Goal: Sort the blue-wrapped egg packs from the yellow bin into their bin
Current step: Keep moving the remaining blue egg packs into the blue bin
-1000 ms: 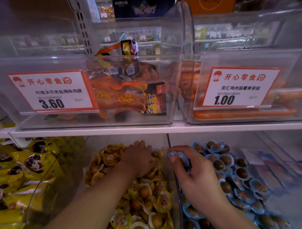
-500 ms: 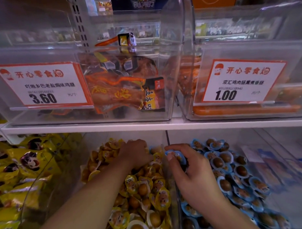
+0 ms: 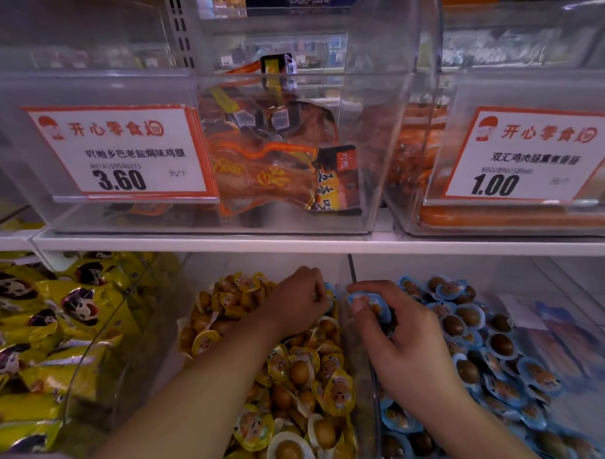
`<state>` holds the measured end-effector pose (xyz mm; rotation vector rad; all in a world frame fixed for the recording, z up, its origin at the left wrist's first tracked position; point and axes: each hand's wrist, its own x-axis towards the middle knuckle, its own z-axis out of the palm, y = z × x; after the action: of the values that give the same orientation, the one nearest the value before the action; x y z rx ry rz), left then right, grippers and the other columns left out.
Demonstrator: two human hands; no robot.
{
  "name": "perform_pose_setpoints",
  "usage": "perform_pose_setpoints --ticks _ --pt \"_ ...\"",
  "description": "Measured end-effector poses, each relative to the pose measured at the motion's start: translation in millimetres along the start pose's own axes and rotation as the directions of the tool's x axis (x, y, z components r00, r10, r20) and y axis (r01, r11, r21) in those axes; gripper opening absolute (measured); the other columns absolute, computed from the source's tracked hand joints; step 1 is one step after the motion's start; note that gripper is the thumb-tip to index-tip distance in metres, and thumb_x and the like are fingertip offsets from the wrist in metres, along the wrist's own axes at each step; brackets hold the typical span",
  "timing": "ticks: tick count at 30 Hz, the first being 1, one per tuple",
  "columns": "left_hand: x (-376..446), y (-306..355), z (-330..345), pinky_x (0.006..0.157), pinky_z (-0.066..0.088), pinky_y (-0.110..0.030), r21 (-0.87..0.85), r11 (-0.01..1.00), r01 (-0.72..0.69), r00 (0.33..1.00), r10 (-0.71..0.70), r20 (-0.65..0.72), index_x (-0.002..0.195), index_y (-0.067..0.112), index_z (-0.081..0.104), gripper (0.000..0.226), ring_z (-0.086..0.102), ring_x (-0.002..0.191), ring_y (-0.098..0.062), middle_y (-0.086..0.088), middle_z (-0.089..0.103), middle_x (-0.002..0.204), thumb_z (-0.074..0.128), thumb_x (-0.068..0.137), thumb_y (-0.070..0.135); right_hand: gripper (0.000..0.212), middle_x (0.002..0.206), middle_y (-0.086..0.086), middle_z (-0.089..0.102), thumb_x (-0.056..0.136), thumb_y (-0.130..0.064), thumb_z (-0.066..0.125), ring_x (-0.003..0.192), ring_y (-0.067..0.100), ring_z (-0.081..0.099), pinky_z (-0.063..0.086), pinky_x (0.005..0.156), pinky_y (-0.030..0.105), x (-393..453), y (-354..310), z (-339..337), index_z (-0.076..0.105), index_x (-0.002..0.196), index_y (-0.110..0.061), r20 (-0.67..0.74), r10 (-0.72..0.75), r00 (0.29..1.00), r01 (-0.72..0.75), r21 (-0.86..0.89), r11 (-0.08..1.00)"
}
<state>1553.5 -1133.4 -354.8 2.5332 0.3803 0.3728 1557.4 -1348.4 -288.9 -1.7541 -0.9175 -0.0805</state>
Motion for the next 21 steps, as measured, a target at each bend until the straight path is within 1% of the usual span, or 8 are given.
perform_pose_setpoints --ticks 3,6,11,13,16,18,20,21 --pt "4.8 5.9 0.3 0.077 0.052 -0.037 -0.086 0.996 0.032 0.999 -0.033 -0.012 0.083 0.015 0.059 0.013 0.058 0.087 -0.018 -0.005 0.058 0.096 0.072 0.08 0.018 0.022 0.076 -0.011 0.067 0.097 -0.025 0.06 0.051 0.016 0.059 0.045 0.046 0.036 0.3 1.0 2.3 0.062 0.096 -0.047 -0.004 0.001 1.0 -0.001 0.002 1.0" --pt "8.9 9.1 -1.6 0.079 0.055 -0.037 -0.185 0.979 0.089 0.996 -0.084 0.033 0.082 0.015 0.064 0.012 0.062 0.089 -0.016 -0.002 0.065 0.096 0.075 0.076 0.014 0.018 0.074 -0.008 0.067 0.097 -0.026 0.059 0.051 0.019 0.059 0.044 0.046 0.04 0.1 2.0 4.5 0.064 0.096 -0.044 0.0 0.014 1.0 -0.014 0.019 1.0" --pt "12.0 9.1 2.2 0.082 0.05 -0.03 -0.059 0.997 0.056 0.979 -0.043 0.198 0.096 0.026 0.057 0.012 0.061 0.099 -0.018 0.005 0.062 0.101 0.065 0.088 0.026 0.018 0.077 -0.01 0.067 0.096 -0.026 0.06 0.054 0.019 0.06 0.046 0.048 0.04 1.1 2.6 6.3 0.064 0.097 -0.044 -0.005 0.009 1.0 -0.009 0.014 1.0" --pt "12.8 9.8 0.0 0.084 0.05 -0.031 -0.042 0.999 0.023 0.986 -0.016 0.167 0.091 0.026 0.059 0.008 0.061 0.1 -0.019 0.005 0.062 0.1 0.066 0.088 0.023 0.018 0.078 -0.012 0.068 0.096 -0.026 0.06 0.056 0.018 0.062 0.047 0.05 0.039 1.6 3.5 6.2 0.064 0.098 -0.044 -0.004 0.014 1.0 -0.014 0.017 1.0" --pt "9.5 14.0 -10.4 0.086 0.054 -0.036 -0.164 0.984 0.064 0.997 -0.057 0.05 0.09 0.015 0.07 0.003 0.064 0.095 -0.018 -0.001 0.068 0.1 0.069 0.088 0.017 0.019 0.075 -0.008 0.067 0.097 -0.029 0.06 0.054 0.019 0.061 0.046 0.048 0.04 1.8 3.7 5.1 0.063 0.094 -0.048 -0.015 0.023 1.0 -0.022 0.03 0.999" --pt "3.1 23.4 -24.4 0.08 0.055 -0.028 -0.264 0.957 0.123 0.991 -0.134 -0.023 0.09 0.018 0.071 0.003 0.067 0.089 -0.014 0.002 0.07 0.098 0.068 0.09 0.018 0.013 0.071 -0.005 0.067 0.096 -0.035 0.058 0.052 0.02 0.06 0.045 0.045 0.039 2.4 2.1 2.4 0.064 0.094 -0.046 -0.035 0.04 0.999 -0.038 0.054 0.998" --pt "-10.7 42.0 -42.8 0.077 0.053 -0.022 -0.432 0.885 0.173 0.967 -0.237 -0.099 0.09 0.021 0.072 0.004 0.069 0.086 -0.008 0.004 0.073 0.095 0.069 0.091 0.02 0.011 0.066 -0.003 0.066 0.095 -0.035 0.057 0.05 0.021 0.058 0.044 0.043 0.036 3.5 0.2 -2.5 0.067 0.095 -0.039 -0.062 0.097 0.993 -0.091 0.088 0.992" --pt "-20.8 52.7 -52.2 0.077 0.053 -0.023 -0.58 0.791 0.195 0.94 -0.32 -0.119 0.093 0.021 0.072 0.003 0.07 0.086 -0.008 0.003 0.075 0.097 0.069 0.092 0.021 0.011 0.063 -0.002 0.066 0.095 -0.03 0.059 0.049 0.02 0.058 0.044 0.043 0.033 4.4 -1.4 -4.9 0.069 0.094 -0.034 -0.081 0.148 0.986 -0.138 0.122 0.983"
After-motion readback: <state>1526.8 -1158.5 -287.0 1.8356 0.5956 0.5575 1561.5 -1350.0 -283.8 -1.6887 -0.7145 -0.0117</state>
